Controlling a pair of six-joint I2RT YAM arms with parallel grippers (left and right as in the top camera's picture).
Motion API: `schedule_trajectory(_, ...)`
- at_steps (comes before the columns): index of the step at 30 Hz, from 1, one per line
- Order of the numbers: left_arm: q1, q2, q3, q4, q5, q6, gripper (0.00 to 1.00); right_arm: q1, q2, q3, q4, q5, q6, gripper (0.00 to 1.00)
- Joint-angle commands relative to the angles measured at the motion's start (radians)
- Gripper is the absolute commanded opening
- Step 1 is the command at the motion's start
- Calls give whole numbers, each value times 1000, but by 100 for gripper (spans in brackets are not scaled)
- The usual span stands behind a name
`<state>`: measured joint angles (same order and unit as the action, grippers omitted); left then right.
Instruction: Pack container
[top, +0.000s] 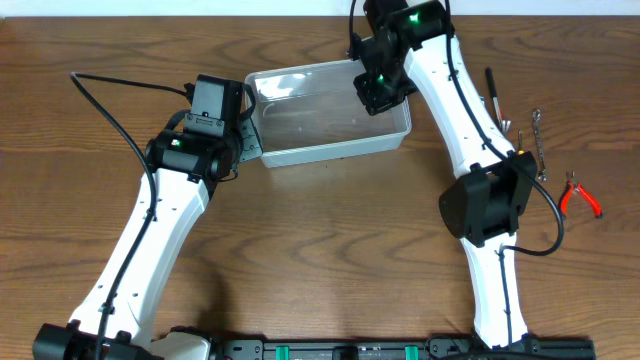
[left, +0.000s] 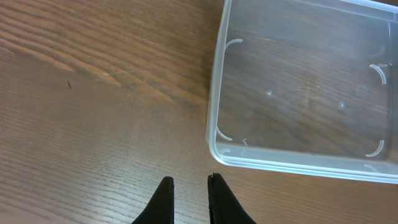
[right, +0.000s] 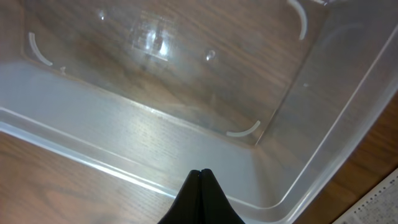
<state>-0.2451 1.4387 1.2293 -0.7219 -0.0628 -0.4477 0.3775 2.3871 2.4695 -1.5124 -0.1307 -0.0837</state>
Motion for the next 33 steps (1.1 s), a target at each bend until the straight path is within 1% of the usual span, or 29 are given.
schedule_trajectory(1, 0, -2, 23, 7, -29, 10, 12, 14, -20, 1, -7, 8, 39, 1)
schedule_trajectory(3, 0, -2, 23, 9, -29, 10, 13, 15, -20, -10, -6, 8, 53, 1)
schedule_trajectory(5, 0, -2, 23, 10, -29, 10, 17, 16, -20, -16, -9, 8, 64, 1)
schedule_trajectory(6, 0, -2, 23, 10, -29, 10, 17, 17, -20, -19, -9, 11, 72, 1)
schedule_trajectory(7, 0, -2, 23, 10, -29, 10, 21, 18, -20, -23, -8, 11, 77, 1)
schedule_trajectory(22, 0, -2, 23, 9, -29, 10, 22, 23, -19, -155, 57, 29, 106, 1)
schedule_trajectory(33, 0, -2, 23, 8, -29, 10, 23, 24, -19, -169, -14, 29, 106, 1)
